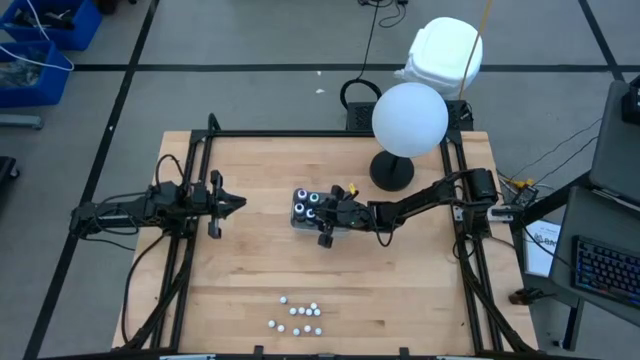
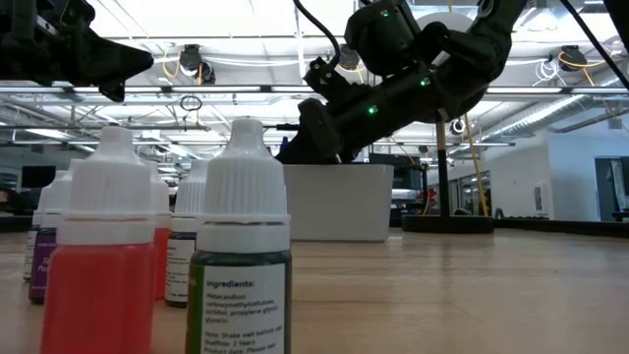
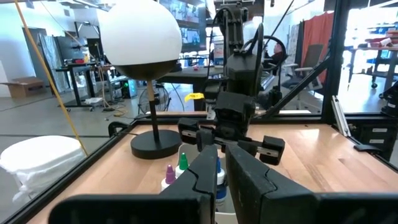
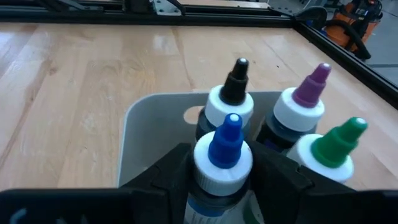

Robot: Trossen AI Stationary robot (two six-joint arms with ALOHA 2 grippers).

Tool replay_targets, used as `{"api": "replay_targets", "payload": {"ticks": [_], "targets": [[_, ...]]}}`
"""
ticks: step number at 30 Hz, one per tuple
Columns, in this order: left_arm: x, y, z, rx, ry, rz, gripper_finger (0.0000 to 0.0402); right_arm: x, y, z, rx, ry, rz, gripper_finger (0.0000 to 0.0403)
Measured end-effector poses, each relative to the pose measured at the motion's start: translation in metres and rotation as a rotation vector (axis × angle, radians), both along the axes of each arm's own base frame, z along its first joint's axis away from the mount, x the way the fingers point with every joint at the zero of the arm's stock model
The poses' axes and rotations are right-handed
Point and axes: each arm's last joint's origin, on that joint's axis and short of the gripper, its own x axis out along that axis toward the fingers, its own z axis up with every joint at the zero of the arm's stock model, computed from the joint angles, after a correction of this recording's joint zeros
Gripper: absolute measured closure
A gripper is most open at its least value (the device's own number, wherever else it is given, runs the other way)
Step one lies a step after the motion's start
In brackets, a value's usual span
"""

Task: Pick & Place food coloring
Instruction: Put the large blue food coloring bottle into the gray bin, then put the small blue food coloring bottle into the gray bin

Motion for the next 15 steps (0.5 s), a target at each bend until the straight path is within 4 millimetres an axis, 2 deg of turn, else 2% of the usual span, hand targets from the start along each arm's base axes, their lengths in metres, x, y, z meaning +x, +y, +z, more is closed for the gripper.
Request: {"api": "replay_targets", "payload": {"ticks": [8, 15], "targets": [[0.0000, 0.0000, 0.0000, 0.000, 0.001, 0.000, 0.0360, -0.0017, -0.0024, 0.0038, 0.015, 0.002, -0.013, 0.0188], [0.0000, 0.0000, 0.0000, 0.000, 0.000, 0.000, 0.0360, -0.0021, -0.0024, 0.0053, -0.005, 0.007, -0.003, 0.0189]]}}
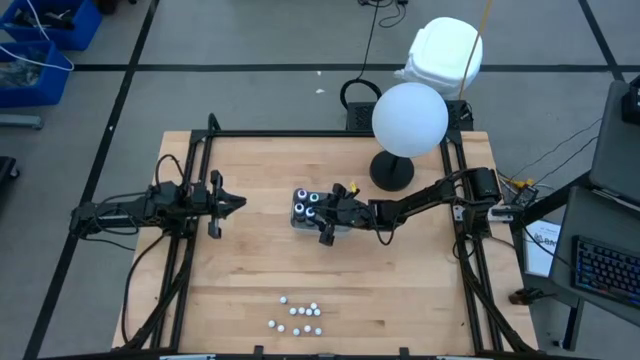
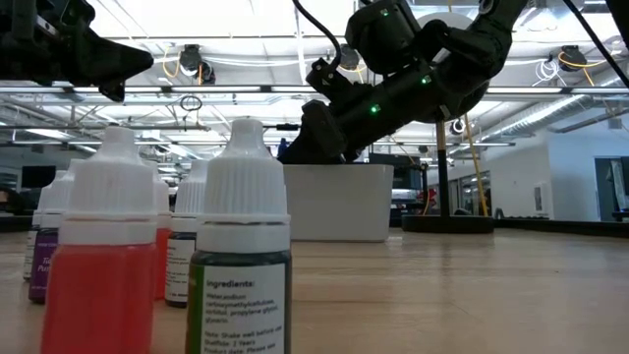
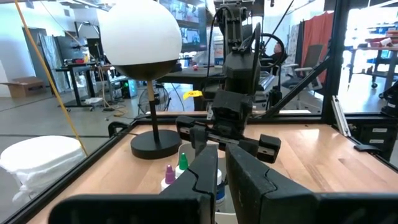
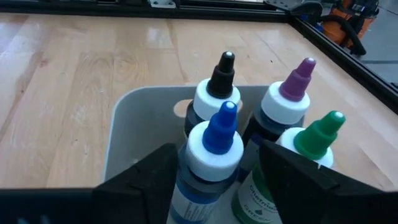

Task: Pick & Place food coloring
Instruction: Put the small blue food coloring bottle into the gray bin

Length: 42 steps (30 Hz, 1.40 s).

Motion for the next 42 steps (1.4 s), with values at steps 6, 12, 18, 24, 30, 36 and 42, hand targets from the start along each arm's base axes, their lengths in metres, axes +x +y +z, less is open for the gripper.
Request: {"api": "replay_targets", "payload": {"ticks": [6, 12, 18, 24, 30, 36, 42], "targets": [[0.000, 0.000, 0.000, 0.000, 0.000, 0.000, 0.0360, -0.001, 0.000, 0.004, -0.015, -0.004, 0.007, 0.0192], [0.000, 0.000, 0.000, 0.000, 0.000, 0.000, 0.0360, -0.004, 0.000, 0.022, -0.017, -0.038, 0.008, 0.0181], [0.000, 0.000, 0.000, 0.000, 0.001, 0.000, 0.0360, -0.016, 0.004, 0.047, -0.018, -0.027, 0.018, 0.0182], [0.000, 0.000, -0.001, 0.000, 0.008, -0.001, 0.0360, -0.047, 0.011, 0.084, 0.007, -0.019, 0.035, 0.0196], [0.000, 0.000, -0.002, -0.018, 0.017, -0.001, 0.0360, -0.099, 0.012, 0.093, 0.066, -0.101, 0.152, 0.0270], [0.000, 0.000, -0.002, -0.019, 0.018, -0.002, 0.0360, -0.154, 0.006, 0.074, 0.076, -0.181, 0.110, 0.0387], [0.000, 0.000, -0.002, -0.016, 0.018, -0.001, 0.0360, -0.191, -0.002, 0.066, 0.109, -0.251, 0.058, 0.0387]]}}
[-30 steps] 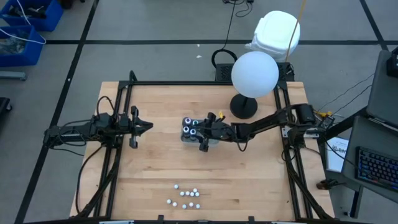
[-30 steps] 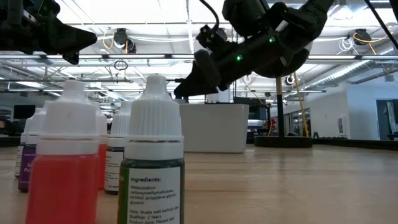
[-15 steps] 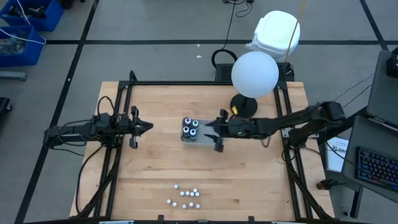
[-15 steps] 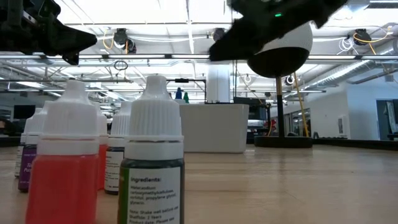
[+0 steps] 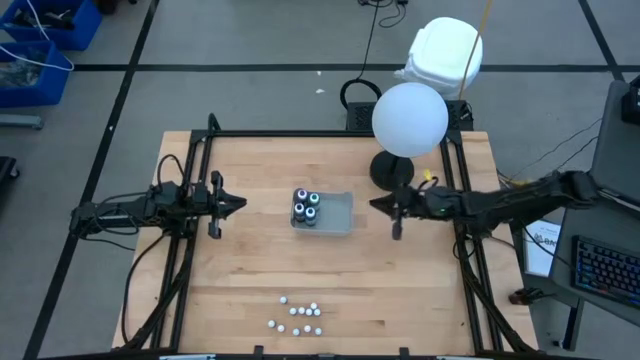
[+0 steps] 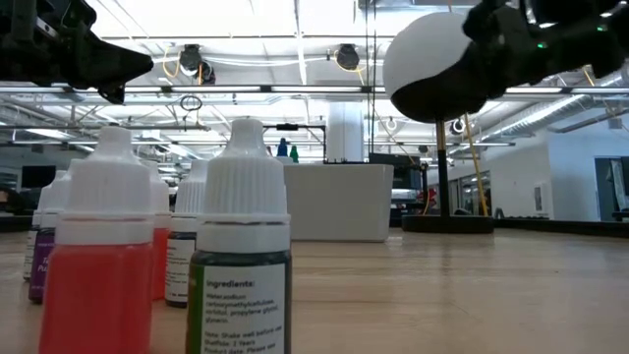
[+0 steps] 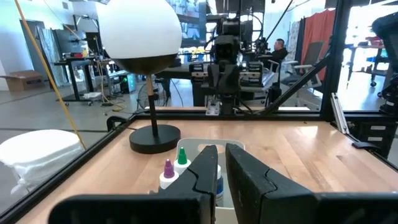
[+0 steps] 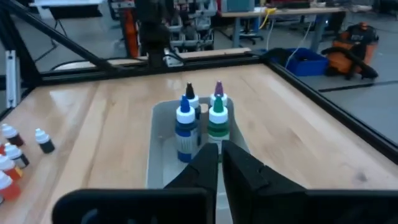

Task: Pick & Place food coloring
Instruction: Put the small blue food coloring bottle into the gray bin

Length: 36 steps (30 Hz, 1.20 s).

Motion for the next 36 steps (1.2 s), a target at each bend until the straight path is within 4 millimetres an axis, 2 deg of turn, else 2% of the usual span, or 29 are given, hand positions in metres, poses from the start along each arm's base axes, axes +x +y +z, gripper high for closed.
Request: {"api": "replay_targets", "payload": {"ticks": [7, 12, 18, 30, 36], "targets": [[0.000, 0.000, 0.000, -0.002, 0.004, 0.000, 0.0360, -0.034, -0.002, 0.001, 0.024, -0.125, 0.079, 0.0400], [0.000, 0.000, -0.001, -0.003, 0.011, 0.001, 0.0360, -0.048, 0.000, -0.007, 0.056, -0.171, 0.091, 0.0402], [0.000, 0.000, -0.001, -0.003, 0.015, 0.001, 0.0360, -0.056, 0.003, -0.017, 0.072, -0.178, 0.114, 0.0402], [0.000, 0.000, -0.002, -0.005, 0.020, 0.001, 0.0360, -0.071, 0.006, -0.008, 0.057, -0.263, 0.158, 0.0403], [0.000, 0.000, -0.002, -0.005, 0.019, 0.000, 0.0360, -0.072, 0.009, -0.016, 0.059, -0.272, 0.183, 0.0403]]}}
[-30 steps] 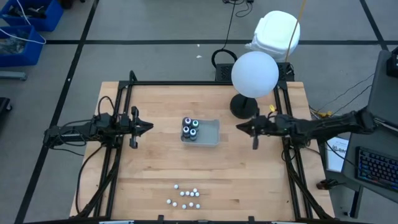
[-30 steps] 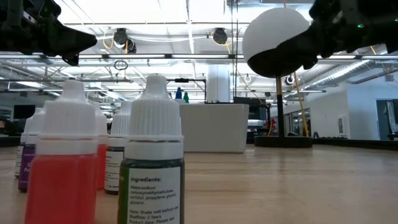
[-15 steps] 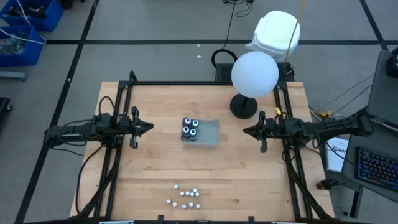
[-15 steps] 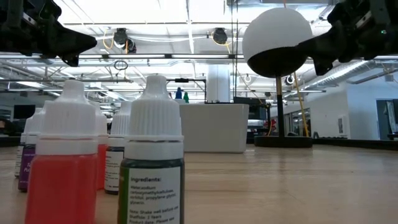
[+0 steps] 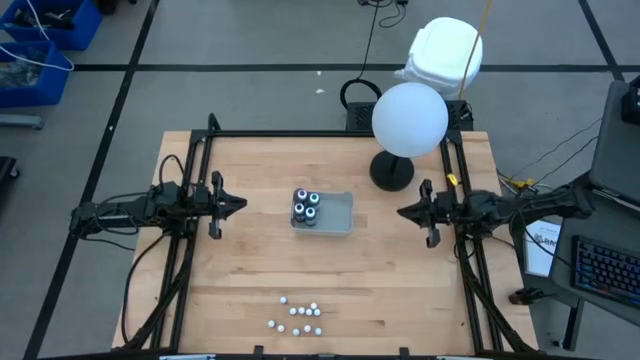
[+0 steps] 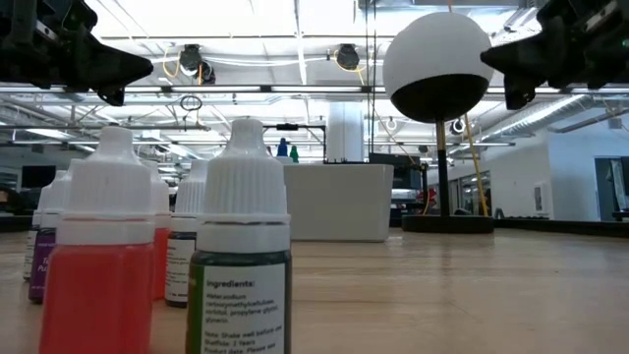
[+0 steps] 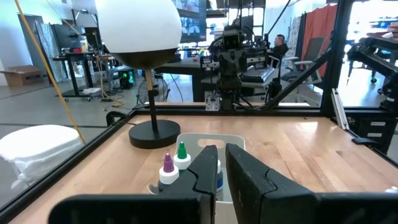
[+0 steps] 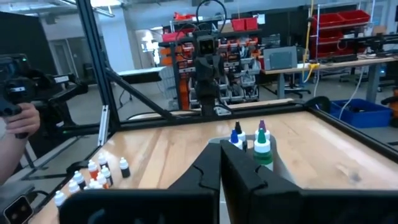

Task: Pick & Place food coloring
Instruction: Put the small blue food coloring bottle into the gray bin

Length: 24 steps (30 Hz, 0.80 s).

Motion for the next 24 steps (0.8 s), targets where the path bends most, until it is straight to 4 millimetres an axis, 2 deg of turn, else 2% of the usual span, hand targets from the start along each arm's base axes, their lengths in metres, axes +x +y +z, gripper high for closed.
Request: {"api": "replay_targets", "payload": {"ticks": [3, 6, 18, 24], "targets": [[0.0000, 0.0000, 0.0000, 0.000, 0.000, 0.001, 0.0360, -0.0004, 0.0003, -0.0124, 0.007, -0.029, 0.003, 0.0403], [0.0000, 0.0000, 0.0000, 0.000, 0.000, 0.000, 0.0360, -0.0013, 0.0001, -0.0083, 0.017, -0.082, 0.002, 0.0403], [0.0000, 0.0000, 0.0001, 0.000, -0.001, 0.001, 0.0360, -0.0015, 0.0001, -0.0098, 0.006, -0.069, 0.001, 0.0403], [0.0000, 0.0000, 0.0000, 0.000, 0.000, 0.000, 0.0360, -0.0016, 0.0001, -0.0086, -0.062, -0.082, -0.007, 0.0403]]}}
